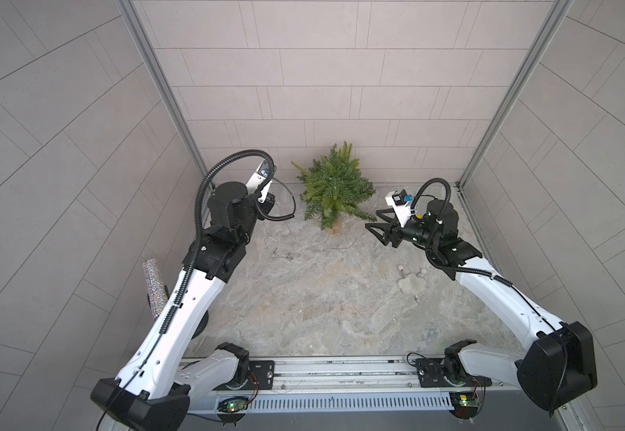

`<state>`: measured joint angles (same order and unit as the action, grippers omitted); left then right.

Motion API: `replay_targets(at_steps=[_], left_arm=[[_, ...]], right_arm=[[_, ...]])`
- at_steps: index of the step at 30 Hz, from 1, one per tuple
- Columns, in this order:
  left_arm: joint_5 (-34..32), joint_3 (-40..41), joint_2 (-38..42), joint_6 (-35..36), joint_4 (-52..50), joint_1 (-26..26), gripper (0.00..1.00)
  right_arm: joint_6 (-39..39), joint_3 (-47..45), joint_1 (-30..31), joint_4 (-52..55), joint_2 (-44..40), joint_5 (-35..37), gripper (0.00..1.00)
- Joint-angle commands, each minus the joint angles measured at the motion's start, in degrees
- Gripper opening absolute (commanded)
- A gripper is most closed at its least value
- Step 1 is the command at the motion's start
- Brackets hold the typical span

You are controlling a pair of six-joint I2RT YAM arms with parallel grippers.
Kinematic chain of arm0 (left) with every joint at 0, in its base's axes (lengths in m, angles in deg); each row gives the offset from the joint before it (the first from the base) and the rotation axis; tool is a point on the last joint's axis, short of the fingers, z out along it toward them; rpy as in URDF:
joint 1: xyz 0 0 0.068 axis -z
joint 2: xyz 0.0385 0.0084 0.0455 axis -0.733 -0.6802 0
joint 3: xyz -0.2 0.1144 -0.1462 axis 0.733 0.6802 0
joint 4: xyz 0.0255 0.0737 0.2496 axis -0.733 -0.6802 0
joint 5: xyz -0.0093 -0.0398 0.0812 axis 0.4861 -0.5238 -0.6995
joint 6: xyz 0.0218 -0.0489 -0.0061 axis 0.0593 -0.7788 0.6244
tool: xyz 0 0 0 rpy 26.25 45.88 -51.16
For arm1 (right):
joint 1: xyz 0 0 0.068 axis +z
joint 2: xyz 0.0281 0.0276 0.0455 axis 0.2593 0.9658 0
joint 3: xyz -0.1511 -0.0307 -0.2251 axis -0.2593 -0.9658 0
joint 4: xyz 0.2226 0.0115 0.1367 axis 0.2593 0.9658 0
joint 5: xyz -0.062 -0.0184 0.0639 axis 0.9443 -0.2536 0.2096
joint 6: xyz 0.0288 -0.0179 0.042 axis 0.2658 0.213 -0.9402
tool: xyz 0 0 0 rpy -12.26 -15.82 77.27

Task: Remove string lights from the small christmas tree
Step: Remove the light string from the Christmas tree, then place the light string at the center of the board.

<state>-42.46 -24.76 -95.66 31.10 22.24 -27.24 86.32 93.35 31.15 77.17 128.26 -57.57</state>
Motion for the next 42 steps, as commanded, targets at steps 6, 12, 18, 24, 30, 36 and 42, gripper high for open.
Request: replay_targets(at_steps=[6, 12, 18, 24, 30, 36, 42], left_arm=[[12.0, -10.1, 7.7, -4.9, -9.1, -0.2, 0.00], [30.6, -13.2, 10.3, -8.3, -13.1, -0.2, 0.00], [40.2, -9.8, 10.5, -12.5, -11.7, -0.1, 0.00], [41.5, -5.6, 10.5, -14.7, -9.1, -0.1, 0.00], [41.5, -2.8, 10.8, -15.6, -7.7, -0.1, 0.00], [40.8, 1.6, 10.3, -18.6, -6.8, -0.1, 0.00], [40.7, 8.6, 11.6, -20.3, -4.9, 0.1, 0.00]], right_arm=[[0.9, -0.8, 0.2, -0.3, -0.5, 0.3, 0.68], [0.5, -2.2, 1.2, -3.8, -1.7, -1.3, 0.69], [3.3, -1.6, 9.2, -5.8, -3.6, 0.8, 0.70], [0.9, -0.1, 20.7, -12.1, -0.7, 1.8, 0.72], [1.3, 1.5, 30.3, -12.4, 5.5, 6.4, 0.73], [0.5, 4.0, 31.5, -10.2, 9.9, 10.4, 0.72], [1.3, -0.3, 31.6, -5.3, 9.1, 15.0, 0.69]])
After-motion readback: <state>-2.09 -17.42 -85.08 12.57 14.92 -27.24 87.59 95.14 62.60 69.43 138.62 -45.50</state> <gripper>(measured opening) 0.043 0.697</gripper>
